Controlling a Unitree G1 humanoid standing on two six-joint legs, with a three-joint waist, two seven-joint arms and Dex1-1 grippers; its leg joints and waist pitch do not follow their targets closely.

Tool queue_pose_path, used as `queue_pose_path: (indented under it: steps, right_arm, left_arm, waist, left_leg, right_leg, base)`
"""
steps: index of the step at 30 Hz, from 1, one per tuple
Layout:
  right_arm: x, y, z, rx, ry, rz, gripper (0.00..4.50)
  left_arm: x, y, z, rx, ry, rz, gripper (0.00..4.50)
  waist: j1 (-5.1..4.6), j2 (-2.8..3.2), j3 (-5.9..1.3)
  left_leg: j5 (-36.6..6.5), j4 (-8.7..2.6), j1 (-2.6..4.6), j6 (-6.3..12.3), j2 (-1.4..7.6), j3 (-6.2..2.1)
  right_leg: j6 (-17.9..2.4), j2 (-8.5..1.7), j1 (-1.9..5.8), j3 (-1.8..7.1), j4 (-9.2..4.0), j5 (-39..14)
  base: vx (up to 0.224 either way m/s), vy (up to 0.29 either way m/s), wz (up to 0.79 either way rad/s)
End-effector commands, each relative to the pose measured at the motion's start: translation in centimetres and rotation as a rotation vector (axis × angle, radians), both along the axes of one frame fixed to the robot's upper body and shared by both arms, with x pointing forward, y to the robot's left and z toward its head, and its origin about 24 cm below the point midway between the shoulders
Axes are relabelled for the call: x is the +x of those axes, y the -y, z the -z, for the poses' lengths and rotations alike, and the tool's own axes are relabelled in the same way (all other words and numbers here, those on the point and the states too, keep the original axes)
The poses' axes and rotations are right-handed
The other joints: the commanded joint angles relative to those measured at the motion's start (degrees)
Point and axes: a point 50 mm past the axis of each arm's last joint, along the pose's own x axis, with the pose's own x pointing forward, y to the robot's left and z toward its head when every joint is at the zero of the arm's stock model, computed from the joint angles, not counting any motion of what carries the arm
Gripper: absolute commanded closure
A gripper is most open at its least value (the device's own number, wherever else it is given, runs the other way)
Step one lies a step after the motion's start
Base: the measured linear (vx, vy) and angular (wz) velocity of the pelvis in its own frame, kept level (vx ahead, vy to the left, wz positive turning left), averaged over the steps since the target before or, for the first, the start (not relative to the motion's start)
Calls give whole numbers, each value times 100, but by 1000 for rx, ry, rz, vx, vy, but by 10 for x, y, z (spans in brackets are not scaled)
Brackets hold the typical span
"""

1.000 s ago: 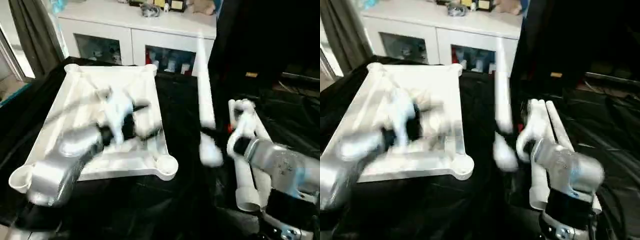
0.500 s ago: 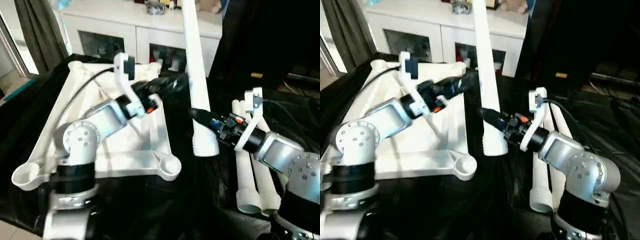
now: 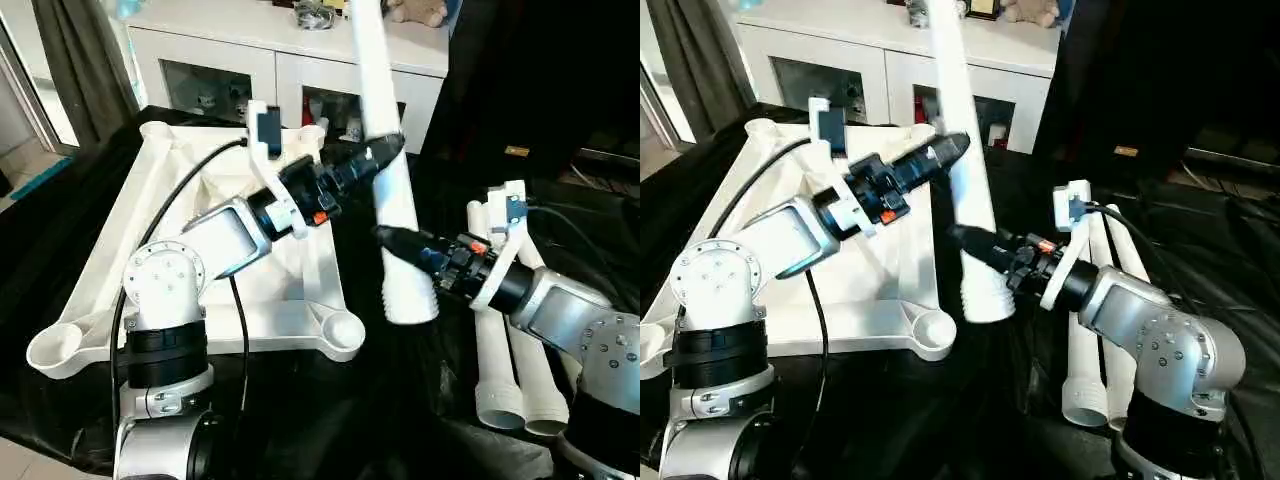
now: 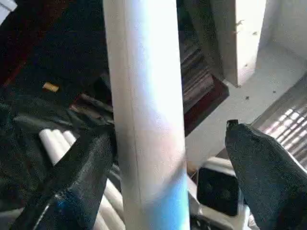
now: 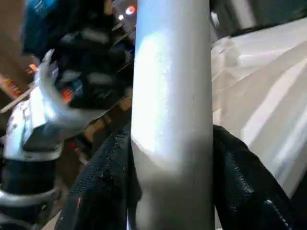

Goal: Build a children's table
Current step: Pick table leg

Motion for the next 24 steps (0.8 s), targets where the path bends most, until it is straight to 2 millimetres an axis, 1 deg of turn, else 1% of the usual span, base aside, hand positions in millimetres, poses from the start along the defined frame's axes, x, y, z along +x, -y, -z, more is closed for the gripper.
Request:
queue_pose_path:
  steps: [1,5,6,7,8,11,14,15,16,17,18,19,21,22,24]
  right_arm:
    - [-4,-3,-10,9,59,-34,263]
    - [-4,-2,-8,-4,57,-29,263]
    - [-4,-2,-8,-6,56,-27,263]
    - [-4,-2,-7,-6,56,-26,263]
    - [-4,-2,-7,-7,57,-26,263]
    - [-5,-1,-6,-7,58,-26,263]
    - [-5,-1,-5,-6,57,-26,263]
    - [-5,-2,-5,-6,57,-26,263]
    - [-5,-2,-5,-7,57,-25,263]
    - [-6,-2,-4,-13,57,-26,263]
    - [-6,-2,-3,-18,56,-27,263]
    - [-6,-2,-3,-20,56,-28,263]
    - [-6,-2,-2,-21,56,-28,263]
    - [-7,-2,-2,-21,56,-28,263]
    - [-7,-3,-1,-23,56,-29,263]
  left_arm:
    - [3,3,7,49,-37,-22,80]
    - [4,1,5,22,-39,-24,96]
    - [4,1,4,18,-39,-24,124]
    - [3,0,3,12,-40,-23,124]
    - [3,0,3,13,-40,-22,125]
    - [2,-1,2,4,-40,-17,160]
    - [1,-1,1,-7,-39,-5,180]
    - [0,-1,1,-8,-40,-2,205]
    - [-1,-1,1,-8,-39,7,205]
    - [-3,0,1,-13,-40,27,210]
    - [-5,2,1,-15,-40,46,224]
    - [-6,2,1,-15,-40,54,224]
    - [-8,4,1,-13,-37,72,252]
    - [-9,6,1,-22,-34,87,252]
    - [-11,9,0,-30,-26,111,258]
  waist:
    - [20,-17,-353]
    - [19,-19,-364]
    - [16,-3,-360]
    - [18,-7,-359]
    - [18,-9,-354]
    - [17,-4,-347]
    - [19,5,-343]
    - [13,6,-342]
    - [13,1,-344]
    - [18,21,-344]
    - [17,13,-343]
    - [21,15,-345]
    - [14,11,-344]
    - [16,27,-343]
    - [13,22,-340]
  left_leg:
    - [-154,-365,-5,27,337,-122]
    - [-34,-352,-16,38,336,-116]
    - [-51,-349,-14,27,339,-113]
    - [-62,-348,-22,21,330,-111]
    - [-90,-350,-18,20,331,-108]
    - [-159,-354,-16,16,329,-106]
    - [-200,-359,-7,-4,335,-111]
    - [-196,-357,-11,-3,334,-113]
    - [-187,-355,-13,-4,331,-110]
    - [-185,-355,-16,-12,330,-112]
    - [-190,-354,-16,-5,330,-111]
    - [-182,-353,-15,-3,333,-111]
    - [-176,-355,-15,0,335,-117]
    - [-191,-356,-13,-7,336,-119]
    - [-236,-359,-8,-6,332,-113]
  right_leg:
    - [98,-689,307,408,-485,-957]
    - [-25,-706,320,414,-456,-641]
    - [-82,-708,312,414,-454,-601]
    - [-110,-708,326,415,-454,-590]
    - [-120,-708,322,415,-458,-612]
    - [-106,-708,323,413,-479,-767]
    - [-105,-714,316,412,-490,-882]
    - [-101,-710,316,412,-489,-881]
    - [-93,-709,318,414,-487,-876]
    - [-98,-714,318,414,-482,-873]
    - [-67,-708,320,418,-492,-877]
    - [-65,-712,321,416,-493,-862]
    - [-73,-705,319,413,-486,-831]
    - [-83,-706,315,412,-488,-839]
    - [-85,-704,315,411,-500,-898]
  base:
    - [0,0,0]
    - [0,0,0]
    - [0,0,0]
    - [0,0,0]
    - [0,0,0]
    - [0,0,0]
    - [0,0,0]
    - [0,0,0]
    - [0,0,0]
    - [0,0,0]
    - [0,0,0]
    - [0,0,0]
    - [0,0,0]
    - [0,0,0]
    - [0,0,0]
